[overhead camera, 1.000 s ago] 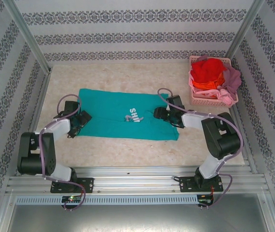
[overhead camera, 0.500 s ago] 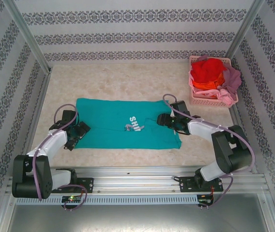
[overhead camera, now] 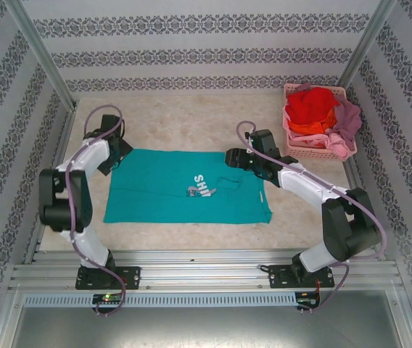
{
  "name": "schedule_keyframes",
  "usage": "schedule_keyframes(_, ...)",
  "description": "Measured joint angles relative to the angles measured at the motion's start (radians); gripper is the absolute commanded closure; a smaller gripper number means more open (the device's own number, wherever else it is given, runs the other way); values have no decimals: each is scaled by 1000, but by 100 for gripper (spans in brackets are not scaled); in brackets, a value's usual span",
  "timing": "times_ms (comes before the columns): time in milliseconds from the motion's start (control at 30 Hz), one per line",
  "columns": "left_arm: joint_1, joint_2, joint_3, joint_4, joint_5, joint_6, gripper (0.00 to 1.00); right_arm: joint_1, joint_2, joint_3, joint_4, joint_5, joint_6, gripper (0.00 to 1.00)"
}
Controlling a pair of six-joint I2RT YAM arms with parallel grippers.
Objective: Fold and stack the t-shirts
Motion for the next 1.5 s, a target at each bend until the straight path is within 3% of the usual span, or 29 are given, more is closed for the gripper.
schedule_keyframes(300, 7, 288, 311, -108, -53, -52, 39, 19, 37, 2, -4, 0, 0, 27)
schedule_keyframes(500, 15, 405, 457, -171, -60, -54, 43, 19, 39, 2, -5, 0, 0, 28)
schedule_keyframes(833, 20, 500, 545, -227, -56, -53, 50, 19, 39, 2, -5, 0, 0, 27)
schedule_keyframes(967, 24, 529, 604, -243, -55, -50, 45, 19, 39, 0, -5, 1, 0, 27)
schedule_keyframes(1033, 28, 542, 616, -248, -54, -50, 47, 19, 38, -2, -5, 1, 0, 27)
schedule_keyframes(1167, 33, 545, 631, -261, -51, -49, 56, 20, 35, -9, -5, 7, 0, 28)
schedule_keyframes(1500, 33, 548, 632, -266, -30, -40, 95, 26, 32, -15, -5, 24, 0, 27)
